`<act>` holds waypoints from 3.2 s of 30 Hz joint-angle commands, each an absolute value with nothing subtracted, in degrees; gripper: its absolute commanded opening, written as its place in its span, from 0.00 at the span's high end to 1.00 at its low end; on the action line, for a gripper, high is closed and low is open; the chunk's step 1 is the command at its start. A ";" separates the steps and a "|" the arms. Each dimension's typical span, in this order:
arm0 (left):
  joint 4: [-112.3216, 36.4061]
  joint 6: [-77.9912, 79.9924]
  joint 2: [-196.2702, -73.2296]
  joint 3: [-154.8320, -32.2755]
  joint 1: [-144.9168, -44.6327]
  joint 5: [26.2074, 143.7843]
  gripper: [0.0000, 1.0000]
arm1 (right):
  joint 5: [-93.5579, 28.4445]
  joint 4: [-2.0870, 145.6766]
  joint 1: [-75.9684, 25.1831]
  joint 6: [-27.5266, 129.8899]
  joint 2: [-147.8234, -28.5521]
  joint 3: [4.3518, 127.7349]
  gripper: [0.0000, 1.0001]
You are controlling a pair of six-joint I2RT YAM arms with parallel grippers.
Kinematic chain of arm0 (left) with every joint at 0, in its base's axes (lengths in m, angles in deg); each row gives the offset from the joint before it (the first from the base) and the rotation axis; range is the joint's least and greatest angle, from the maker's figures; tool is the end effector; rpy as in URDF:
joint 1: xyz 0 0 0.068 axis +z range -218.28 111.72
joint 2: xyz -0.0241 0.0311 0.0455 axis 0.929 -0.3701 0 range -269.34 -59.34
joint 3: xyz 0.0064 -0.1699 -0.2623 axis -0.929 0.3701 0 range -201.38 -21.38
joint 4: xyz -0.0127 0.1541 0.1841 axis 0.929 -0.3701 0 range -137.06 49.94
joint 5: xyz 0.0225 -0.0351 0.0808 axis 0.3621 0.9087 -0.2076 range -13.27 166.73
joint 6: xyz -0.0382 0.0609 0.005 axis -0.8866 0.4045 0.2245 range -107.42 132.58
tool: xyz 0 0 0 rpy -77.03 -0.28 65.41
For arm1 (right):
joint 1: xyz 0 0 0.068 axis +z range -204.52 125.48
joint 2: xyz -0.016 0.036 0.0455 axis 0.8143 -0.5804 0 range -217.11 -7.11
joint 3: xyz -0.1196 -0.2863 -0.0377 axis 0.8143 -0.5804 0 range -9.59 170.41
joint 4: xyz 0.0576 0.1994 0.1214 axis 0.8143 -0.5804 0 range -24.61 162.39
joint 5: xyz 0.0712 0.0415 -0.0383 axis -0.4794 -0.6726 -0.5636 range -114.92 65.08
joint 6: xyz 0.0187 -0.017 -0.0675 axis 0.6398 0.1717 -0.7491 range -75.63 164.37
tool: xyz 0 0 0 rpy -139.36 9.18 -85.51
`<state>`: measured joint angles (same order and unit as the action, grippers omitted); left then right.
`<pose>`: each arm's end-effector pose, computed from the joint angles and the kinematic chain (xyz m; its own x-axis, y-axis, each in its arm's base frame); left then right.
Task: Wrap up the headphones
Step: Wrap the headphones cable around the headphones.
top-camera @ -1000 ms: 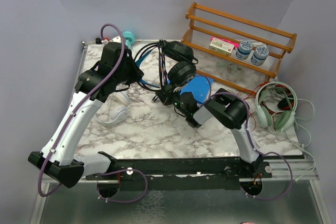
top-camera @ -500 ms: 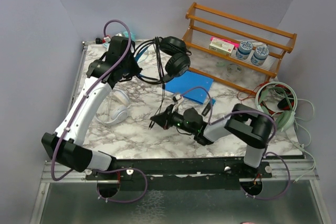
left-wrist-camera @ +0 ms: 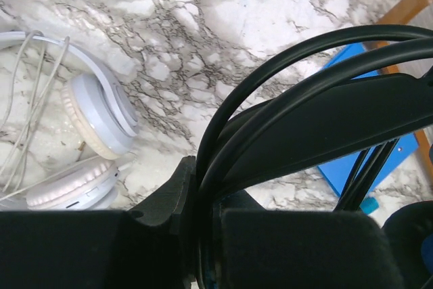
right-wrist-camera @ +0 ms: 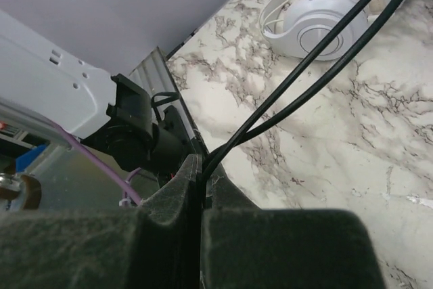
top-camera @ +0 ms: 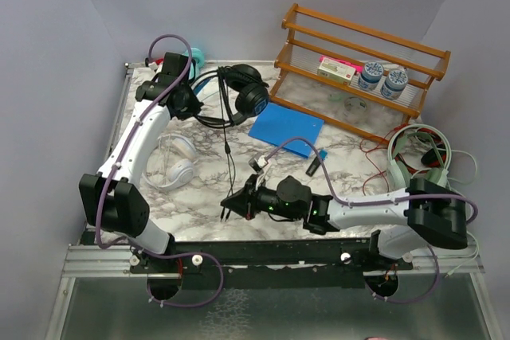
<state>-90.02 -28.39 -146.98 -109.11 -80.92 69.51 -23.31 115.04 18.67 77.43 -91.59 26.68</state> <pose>0.3096 -0.0618 0.3767 -0.6537 -0.5202 -0.5496 -0.3851 0.8539 -0.3501 0.0931 0.3027 0.2781 -0.5411 0.0945 -0.8356 -0.7799 0.3153 0.5407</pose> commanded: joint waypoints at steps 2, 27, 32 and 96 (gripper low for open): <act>-77.57 -29.96 -145.22 -109.31 -79.26 60.18 1.00 | -21.69 94.89 21.73 74.16 -85.61 32.42 1.00; -69.11 -5.76 -131.32 -82.73 -88.88 54.65 1.00 | -18.00 31.32 9.51 38.44 -96.75 80.53 0.99; -69.88 -3.17 -132.09 -81.98 -92.88 53.41 1.00 | -11.39 31.75 8.62 36.53 -99.58 82.41 0.99; -72.03 -5.04 -141.94 -82.40 -103.15 66.18 1.00 | -31.49 69.70 -3.81 21.75 -91.19 65.51 0.99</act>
<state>-70.02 -6.42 -141.32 -81.55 -102.21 61.97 -28.38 59.02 -2.99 27.11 -92.49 64.80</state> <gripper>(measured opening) 0.103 0.027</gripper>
